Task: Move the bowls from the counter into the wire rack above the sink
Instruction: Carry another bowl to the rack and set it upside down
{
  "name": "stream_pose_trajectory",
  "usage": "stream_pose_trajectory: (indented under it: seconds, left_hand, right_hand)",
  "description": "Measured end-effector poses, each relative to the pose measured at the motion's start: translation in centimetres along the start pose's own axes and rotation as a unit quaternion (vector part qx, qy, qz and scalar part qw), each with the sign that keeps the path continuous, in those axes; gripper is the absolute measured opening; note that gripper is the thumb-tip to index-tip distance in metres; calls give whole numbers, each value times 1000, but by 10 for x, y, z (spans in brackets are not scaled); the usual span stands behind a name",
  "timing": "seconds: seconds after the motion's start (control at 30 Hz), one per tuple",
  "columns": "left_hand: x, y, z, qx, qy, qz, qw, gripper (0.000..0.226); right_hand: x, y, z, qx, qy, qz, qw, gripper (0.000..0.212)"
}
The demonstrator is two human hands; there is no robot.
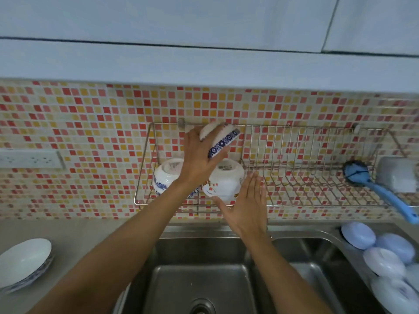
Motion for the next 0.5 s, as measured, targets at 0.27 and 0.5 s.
stream_pose_trajectory:
  seconds: [0.27, 0.5]
  left_hand:
    - [58, -6, 14, 251, -76, -240, 934, 53]
    - [75, -16, 24, 254, -149, -238, 926, 55]
  right_hand:
    - [-3, -2, 1, 0, 8, -5, 1000, 119]
    - [-1, -1, 0, -21, 9, 0, 1000, 94]
Point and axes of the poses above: each hand's wrist, its own z-axis away from the middle knuckle, its own x-axis out of the palm, y = z × x, the point moved 6 cm from there along -z, towards the middle knuckle, and after that the axes turned 8 degrees about -z, right-handed, at the moved point
